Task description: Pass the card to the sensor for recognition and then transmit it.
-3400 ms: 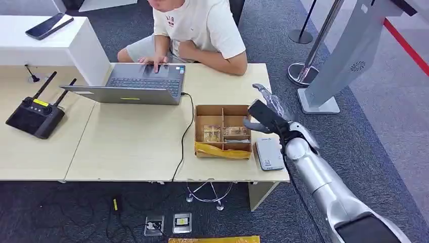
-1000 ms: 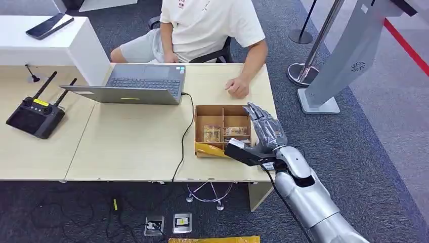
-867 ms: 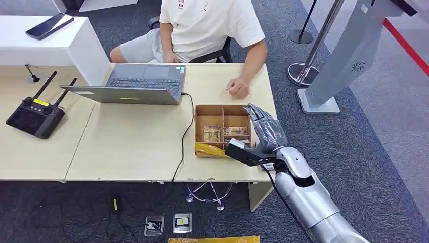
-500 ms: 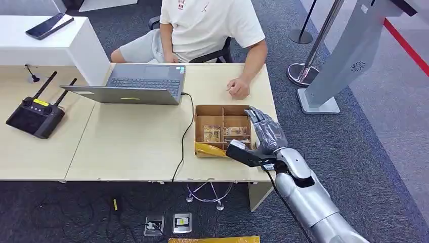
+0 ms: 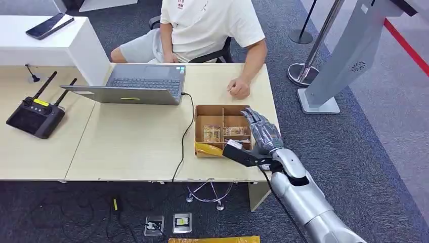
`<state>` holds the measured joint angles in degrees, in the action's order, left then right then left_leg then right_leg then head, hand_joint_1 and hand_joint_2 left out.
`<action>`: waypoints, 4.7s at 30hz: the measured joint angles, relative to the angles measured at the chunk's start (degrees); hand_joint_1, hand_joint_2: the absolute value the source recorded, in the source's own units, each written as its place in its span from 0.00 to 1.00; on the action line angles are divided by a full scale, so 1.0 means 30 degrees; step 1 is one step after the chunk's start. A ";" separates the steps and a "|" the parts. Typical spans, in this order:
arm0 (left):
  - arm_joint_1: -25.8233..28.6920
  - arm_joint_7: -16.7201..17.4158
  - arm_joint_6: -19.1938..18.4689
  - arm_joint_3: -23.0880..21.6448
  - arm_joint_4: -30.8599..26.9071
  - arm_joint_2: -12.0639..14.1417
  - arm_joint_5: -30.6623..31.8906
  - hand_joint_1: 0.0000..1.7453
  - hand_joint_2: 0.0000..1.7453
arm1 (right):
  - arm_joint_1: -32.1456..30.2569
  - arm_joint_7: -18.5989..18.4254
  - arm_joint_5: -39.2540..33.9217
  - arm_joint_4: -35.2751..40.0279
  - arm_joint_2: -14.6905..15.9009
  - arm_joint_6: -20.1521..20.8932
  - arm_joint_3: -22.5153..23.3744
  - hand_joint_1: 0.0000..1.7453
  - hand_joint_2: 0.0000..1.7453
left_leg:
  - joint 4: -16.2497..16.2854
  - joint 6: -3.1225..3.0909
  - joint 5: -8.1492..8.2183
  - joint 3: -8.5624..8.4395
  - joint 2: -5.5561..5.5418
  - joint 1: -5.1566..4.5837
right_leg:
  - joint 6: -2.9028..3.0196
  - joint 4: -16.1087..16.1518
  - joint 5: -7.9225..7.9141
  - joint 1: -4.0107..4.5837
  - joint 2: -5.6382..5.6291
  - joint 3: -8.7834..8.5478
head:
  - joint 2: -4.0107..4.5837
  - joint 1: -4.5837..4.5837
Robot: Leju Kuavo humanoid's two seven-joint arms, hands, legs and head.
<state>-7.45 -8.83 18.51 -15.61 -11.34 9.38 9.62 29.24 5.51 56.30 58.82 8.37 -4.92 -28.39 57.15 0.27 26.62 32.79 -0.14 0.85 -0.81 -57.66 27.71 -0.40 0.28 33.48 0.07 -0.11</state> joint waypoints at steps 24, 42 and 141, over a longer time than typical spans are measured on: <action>-0.0069 -0.0022 -0.0277 0.0000 0.0000 0.0066 0.0211 0.00 1.00 | 0.0421 0.0364 -0.0276 -0.1566 -0.0714 -0.0087 -0.0022 0.00 1.00 | 0.0000 0.0000 0.0000 -0.0001 0.0001 0.0000 | 0.0000 -0.0001 0.0000 0.0000 -0.0003 0.0001 | 0.0000 0.0000; -0.0171 -0.0022 -0.0350 0.0000 0.0000 0.0066 0.0328 0.00 1.00 | 0.0701 0.0765 -0.0662 -0.2338 -0.1275 0.0357 -0.0044 0.84 1.00 | 0.0001 0.0000 0.0000 0.0000 0.0000 0.0001 | 0.0001 -0.0001 0.0000 0.0001 -0.0002 0.0001 | 0.0000 -0.0007; 0.0103 -0.0175 0.0117 -0.0095 0.0000 0.0153 0.0037 0.00 1.00 | 0.7371 0.6008 -0.6375 -0.5225 0.2403 -1.0418 0.4645 0.00 1.00 | 0.0023 -0.0019 0.0023 -0.0013 0.0001 -0.0006 | 0.0009 0.0031 0.0005 -0.0003 0.0011 0.0006 | 0.0000 -0.0007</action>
<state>-7.14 -9.36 18.86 -15.89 -11.34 9.84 9.73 51.36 23.53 37.18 43.14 15.58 -36.17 -14.46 57.22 0.21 26.69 32.75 -0.14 0.83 -0.79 -57.57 27.73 -0.41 0.32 33.49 0.07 -0.13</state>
